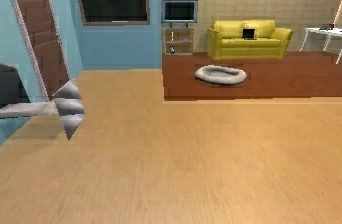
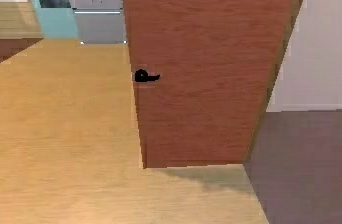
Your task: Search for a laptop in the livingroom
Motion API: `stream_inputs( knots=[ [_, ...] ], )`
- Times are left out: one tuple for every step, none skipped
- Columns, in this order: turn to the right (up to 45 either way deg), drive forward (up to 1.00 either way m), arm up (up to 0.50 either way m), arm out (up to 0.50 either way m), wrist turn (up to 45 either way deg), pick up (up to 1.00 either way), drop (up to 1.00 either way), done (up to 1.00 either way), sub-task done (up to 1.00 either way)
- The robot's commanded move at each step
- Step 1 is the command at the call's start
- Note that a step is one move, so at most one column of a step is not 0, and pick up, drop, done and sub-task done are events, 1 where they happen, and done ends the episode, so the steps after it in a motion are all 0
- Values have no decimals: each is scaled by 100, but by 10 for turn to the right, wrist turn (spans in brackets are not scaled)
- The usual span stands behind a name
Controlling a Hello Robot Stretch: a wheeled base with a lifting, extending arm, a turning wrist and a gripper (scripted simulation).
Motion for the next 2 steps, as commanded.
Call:
stream_inputs(
  knots=[
    [450,0,0,0,0,0,0,0,0],
    [390,0,0,0,0,0,0,0,0]
  ],
)
